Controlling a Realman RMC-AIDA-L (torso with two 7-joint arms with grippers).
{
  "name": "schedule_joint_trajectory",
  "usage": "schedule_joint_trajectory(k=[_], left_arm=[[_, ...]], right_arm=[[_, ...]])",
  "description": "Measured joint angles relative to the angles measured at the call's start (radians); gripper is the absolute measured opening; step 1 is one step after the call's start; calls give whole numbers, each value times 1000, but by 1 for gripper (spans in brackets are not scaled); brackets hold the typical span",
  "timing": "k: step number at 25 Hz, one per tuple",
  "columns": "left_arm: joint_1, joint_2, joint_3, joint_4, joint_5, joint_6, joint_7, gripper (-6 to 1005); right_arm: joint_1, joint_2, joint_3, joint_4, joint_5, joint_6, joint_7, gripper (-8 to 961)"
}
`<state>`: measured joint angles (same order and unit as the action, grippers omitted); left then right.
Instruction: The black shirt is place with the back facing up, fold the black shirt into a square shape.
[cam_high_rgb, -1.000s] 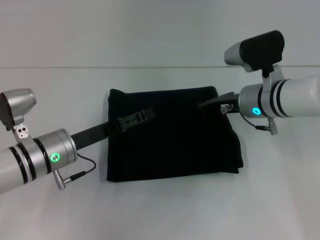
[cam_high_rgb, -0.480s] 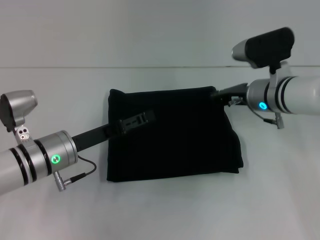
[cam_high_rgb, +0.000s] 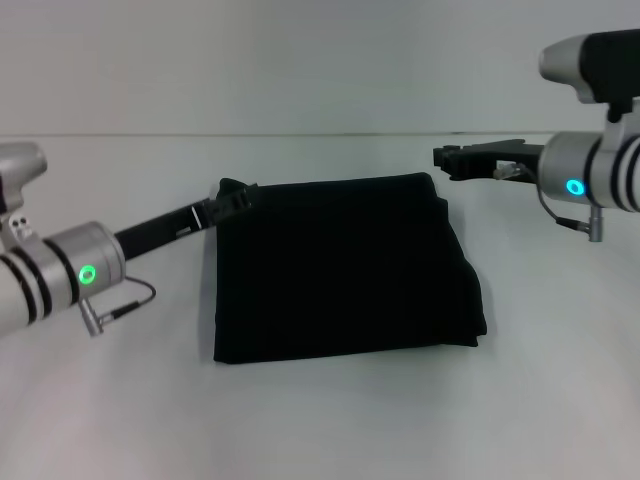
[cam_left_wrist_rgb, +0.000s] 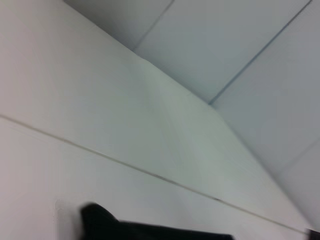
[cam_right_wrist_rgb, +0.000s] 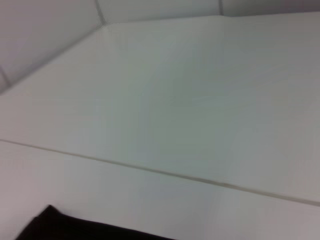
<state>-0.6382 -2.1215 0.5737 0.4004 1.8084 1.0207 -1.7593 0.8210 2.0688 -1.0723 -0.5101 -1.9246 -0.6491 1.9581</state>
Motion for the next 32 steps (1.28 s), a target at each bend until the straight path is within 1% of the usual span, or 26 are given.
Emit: schedule_joint_trajectory(k=[2,3,7,8,9,12,18,22,32], left_arm=[[-23,8,17,-5,3,-59,-4,961],[-34,10,25,-8,3,-83,-8,961],[-71,12,105,-17,4,-225,-74,961],[-83,7,159,-19,5,-304,-110,961],[-83,7,159,-19,5,-304,-110,961],[-94,0,186,-28,5,-361,-122,961],[-110,-3,187,-48,4,-375,-123,962],[-120,-9,188,-55,4,-376,-123,962],[-129,-12,189,-55,3,-370,-123,942]], right_arm=[[-20,-7,1,-29,1,-55,-1,31],[-40,-10,2,-58,1,-109,-4,31],[-66,-12,9,-104,2,-162,-9,176],[-70,-11,11,-112,2,-168,-9,212],[-74,-11,13,-119,2,-172,-9,248],[-74,-11,13,-123,-1,-174,-11,336],[-69,-10,9,-124,-6,-174,-26,514],[-69,-10,7,-124,-7,-170,-28,644],[-73,-10,12,-125,-7,-168,-28,645]])
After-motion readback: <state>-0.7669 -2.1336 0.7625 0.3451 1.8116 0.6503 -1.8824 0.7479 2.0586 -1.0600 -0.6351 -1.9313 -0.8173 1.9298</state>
